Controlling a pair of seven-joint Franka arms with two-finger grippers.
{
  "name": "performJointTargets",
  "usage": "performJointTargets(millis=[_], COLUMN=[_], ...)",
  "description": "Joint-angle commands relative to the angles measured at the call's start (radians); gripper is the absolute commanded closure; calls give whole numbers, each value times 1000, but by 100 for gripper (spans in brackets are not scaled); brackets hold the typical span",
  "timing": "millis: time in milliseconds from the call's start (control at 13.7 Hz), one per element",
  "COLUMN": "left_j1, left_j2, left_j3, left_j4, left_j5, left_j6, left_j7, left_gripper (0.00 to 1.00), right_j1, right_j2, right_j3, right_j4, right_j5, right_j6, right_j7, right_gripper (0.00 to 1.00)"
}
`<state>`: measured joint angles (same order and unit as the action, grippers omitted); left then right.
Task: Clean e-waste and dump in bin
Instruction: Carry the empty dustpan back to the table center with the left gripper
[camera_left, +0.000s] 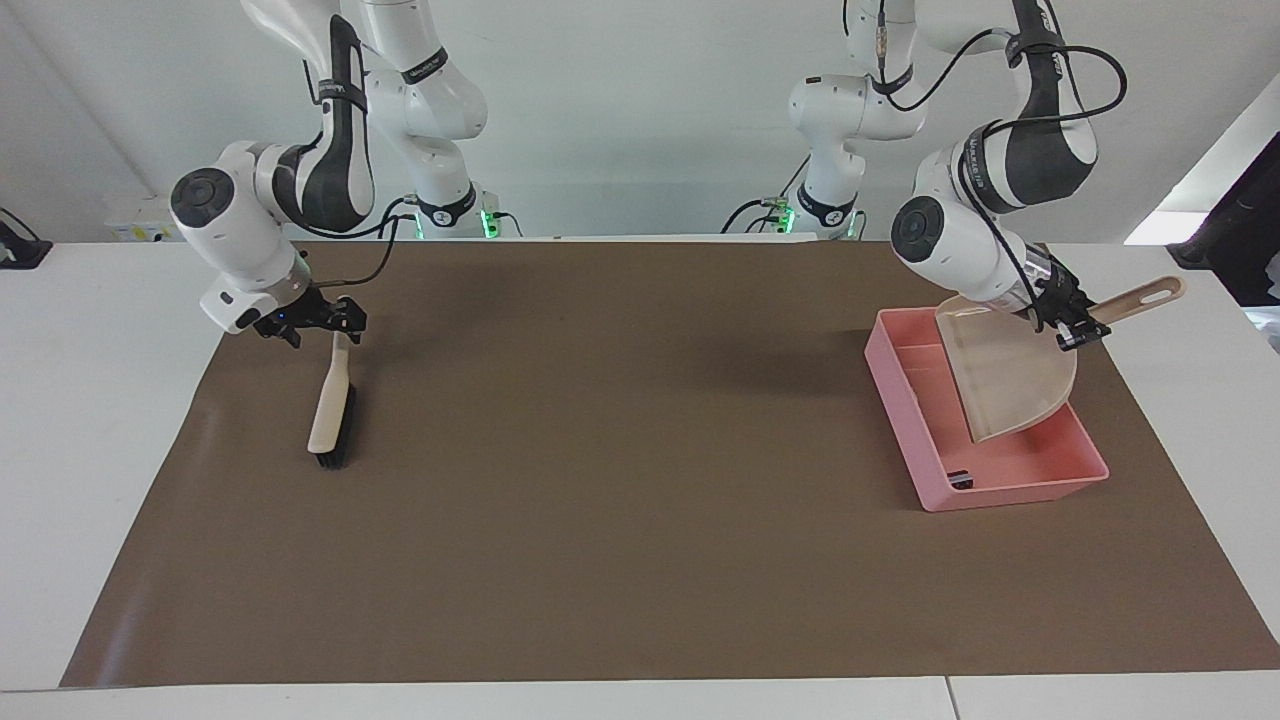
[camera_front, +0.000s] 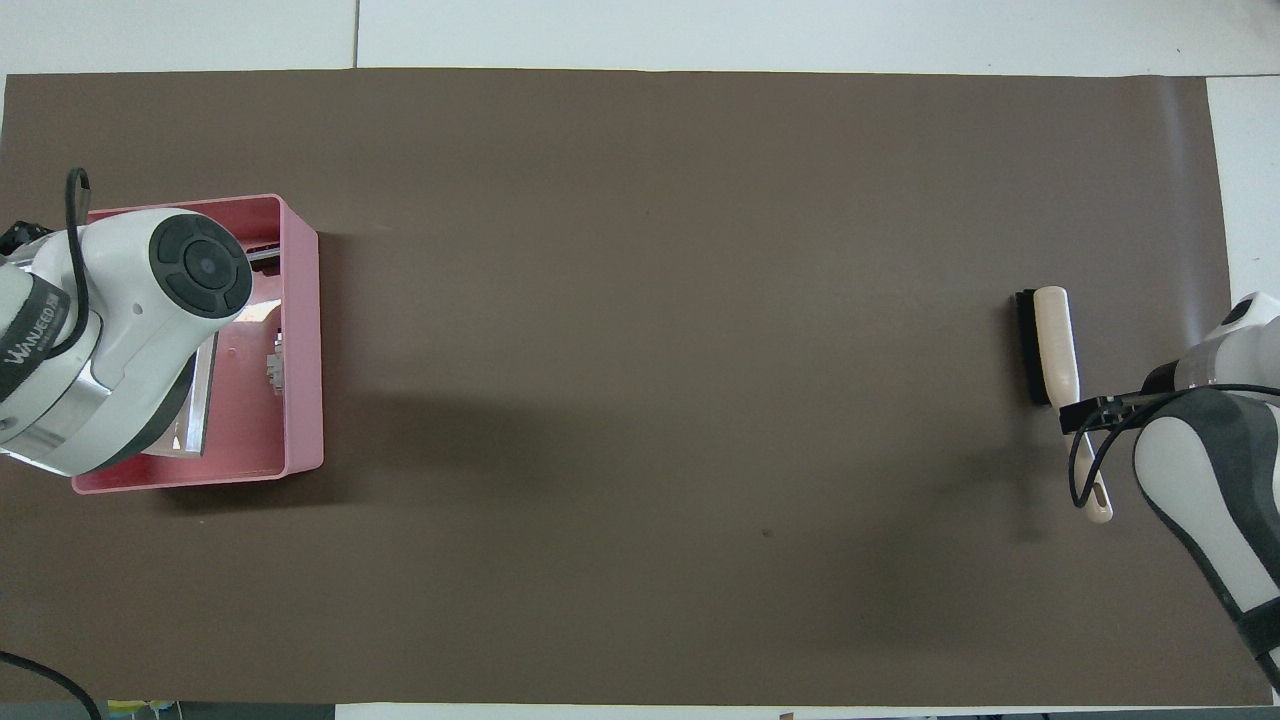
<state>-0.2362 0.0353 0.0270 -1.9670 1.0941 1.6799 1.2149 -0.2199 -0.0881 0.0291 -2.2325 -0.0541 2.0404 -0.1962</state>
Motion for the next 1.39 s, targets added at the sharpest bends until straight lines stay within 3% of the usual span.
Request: performJointTargets(millis=[0,293,512,732,951,1317], left_j1=[-25,-40,-69,-107,-230,-405], left_j2=[-18,-21,-35,-35,1,101], left_j3=[-1,-2,-7,-9,-9,-9], left_j4=[63,138,110,65,20,26], left_j5=[3,-170,-342,-475,-554,-675], left_j6=[-58,-63,9,66,144,210], left_j7=[0,64,63,51,-102,-308], left_gripper=[100,100,100,100,100,100], right_j1=[34,106,117,117,174,174], right_j2=[19,-1,11,40,34,66], right_j3=[14,15,15,11,-66,-67], right_j4=[128,281,468,577,556,634], right_j5=[16,17,17,16,11,13], right_j6=[-71,-142,-342,-459,-442,-508], right_j7=[101,259,317,330,334,334], right_gripper=[0,0,0,0,0,0])
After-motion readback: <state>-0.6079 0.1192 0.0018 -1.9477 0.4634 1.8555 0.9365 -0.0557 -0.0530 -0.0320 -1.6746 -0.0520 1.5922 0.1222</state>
